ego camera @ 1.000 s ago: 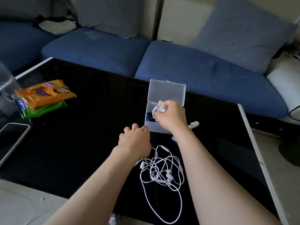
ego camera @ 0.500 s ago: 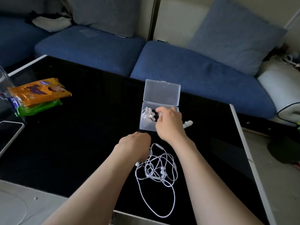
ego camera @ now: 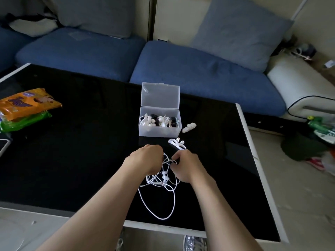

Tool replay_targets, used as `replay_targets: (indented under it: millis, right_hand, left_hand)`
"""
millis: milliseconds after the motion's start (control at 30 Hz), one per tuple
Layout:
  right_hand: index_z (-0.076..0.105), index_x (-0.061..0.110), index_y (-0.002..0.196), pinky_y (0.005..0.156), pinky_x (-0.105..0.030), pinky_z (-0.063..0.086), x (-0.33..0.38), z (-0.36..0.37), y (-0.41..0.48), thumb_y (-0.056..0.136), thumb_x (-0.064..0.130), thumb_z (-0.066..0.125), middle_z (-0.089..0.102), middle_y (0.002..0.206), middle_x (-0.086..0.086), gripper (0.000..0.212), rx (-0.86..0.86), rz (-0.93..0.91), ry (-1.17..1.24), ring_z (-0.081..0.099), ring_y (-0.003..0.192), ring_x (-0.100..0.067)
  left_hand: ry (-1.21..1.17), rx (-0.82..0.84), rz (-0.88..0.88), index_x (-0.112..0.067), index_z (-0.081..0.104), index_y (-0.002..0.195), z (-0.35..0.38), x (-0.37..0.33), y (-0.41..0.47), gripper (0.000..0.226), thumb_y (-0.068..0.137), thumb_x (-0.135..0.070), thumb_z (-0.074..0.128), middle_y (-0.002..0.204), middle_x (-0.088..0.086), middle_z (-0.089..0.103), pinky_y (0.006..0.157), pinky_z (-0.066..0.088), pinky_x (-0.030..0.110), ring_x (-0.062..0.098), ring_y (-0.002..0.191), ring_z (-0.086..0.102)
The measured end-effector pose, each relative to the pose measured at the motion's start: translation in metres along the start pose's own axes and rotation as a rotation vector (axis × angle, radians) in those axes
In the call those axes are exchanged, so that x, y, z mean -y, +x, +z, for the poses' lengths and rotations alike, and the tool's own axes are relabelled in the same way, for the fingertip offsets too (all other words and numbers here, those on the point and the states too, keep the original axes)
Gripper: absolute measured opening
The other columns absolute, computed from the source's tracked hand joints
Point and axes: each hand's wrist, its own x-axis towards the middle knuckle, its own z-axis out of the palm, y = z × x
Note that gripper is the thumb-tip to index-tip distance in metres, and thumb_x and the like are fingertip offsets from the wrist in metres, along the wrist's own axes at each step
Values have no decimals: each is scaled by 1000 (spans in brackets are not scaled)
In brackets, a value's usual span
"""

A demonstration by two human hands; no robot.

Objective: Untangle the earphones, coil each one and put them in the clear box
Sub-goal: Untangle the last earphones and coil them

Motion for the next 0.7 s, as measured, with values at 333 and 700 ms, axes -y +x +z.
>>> replay_targets:
  millis: [333, 700]
  right_hand:
    - [74, 26, 110, 65, -28, 49, 5, -30, 16, 98, 3, 55, 67, 114, -6, 32, -11, -192, -28, 68, 92, -23]
    - [77, 10, 85, 61, -33, 58, 13, -66, 7, 92, -7, 40, 76, 79, -5, 41, 132, -142, 561, 71, 58, -22]
  left_hand:
    - [-26, -170, -17, -13, 57, 90, -3, -9, 28, 14, 88, 0, 52, 109, 8, 60, 75, 49, 37, 30, 98, 58]
    - [29, -146, -77, -22, 68, 96, -2, -2, 26, 15, 92, -18, 55, 99, 3, 64, 84, 59, 42, 28, 92, 66]
